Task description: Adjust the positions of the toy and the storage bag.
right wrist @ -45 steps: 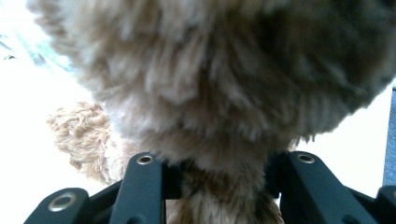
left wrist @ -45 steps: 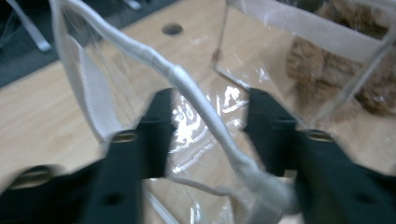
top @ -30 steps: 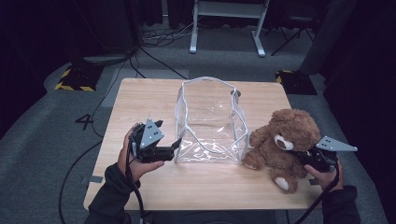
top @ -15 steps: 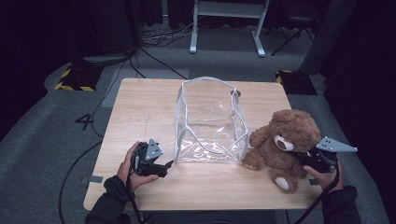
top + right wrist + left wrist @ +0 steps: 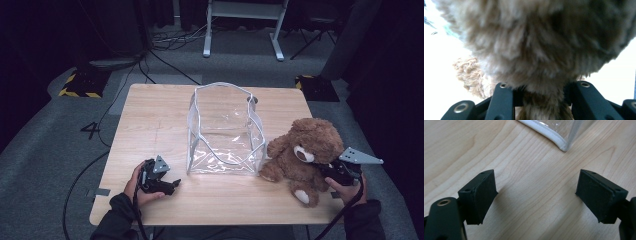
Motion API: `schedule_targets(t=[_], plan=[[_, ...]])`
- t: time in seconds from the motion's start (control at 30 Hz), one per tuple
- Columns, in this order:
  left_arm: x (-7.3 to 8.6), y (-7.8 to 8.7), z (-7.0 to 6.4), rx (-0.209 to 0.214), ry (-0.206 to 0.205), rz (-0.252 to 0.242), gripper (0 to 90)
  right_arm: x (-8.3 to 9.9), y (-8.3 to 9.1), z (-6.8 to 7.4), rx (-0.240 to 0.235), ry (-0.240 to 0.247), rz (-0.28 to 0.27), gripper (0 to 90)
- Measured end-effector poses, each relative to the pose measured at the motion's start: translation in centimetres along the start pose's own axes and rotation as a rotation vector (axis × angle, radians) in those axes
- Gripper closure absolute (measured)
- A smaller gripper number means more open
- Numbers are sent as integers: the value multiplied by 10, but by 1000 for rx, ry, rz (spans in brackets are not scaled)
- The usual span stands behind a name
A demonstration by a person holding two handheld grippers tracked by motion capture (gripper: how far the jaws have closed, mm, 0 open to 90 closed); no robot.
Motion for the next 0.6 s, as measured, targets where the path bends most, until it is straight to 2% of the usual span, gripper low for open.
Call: schedule_targets(t=[0.37, 0.6], plan=[[0, 0, 1, -4, 0, 3, 146, -1, 4, -2, 0, -13, -36, 702], [0, -1, 0, -4, 2, 2, 147, -2, 6, -4, 20, -15, -56, 707]])
Point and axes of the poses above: each handheld gripper's, and its own axes: y roughly backward along the jaws, x roughly out of its underside, z roughly to its left, the point moved 9 cm from there along -y, roughly forward along the jaws, and after that the axes turned 10 degrees about z, right-handed, at the moved point
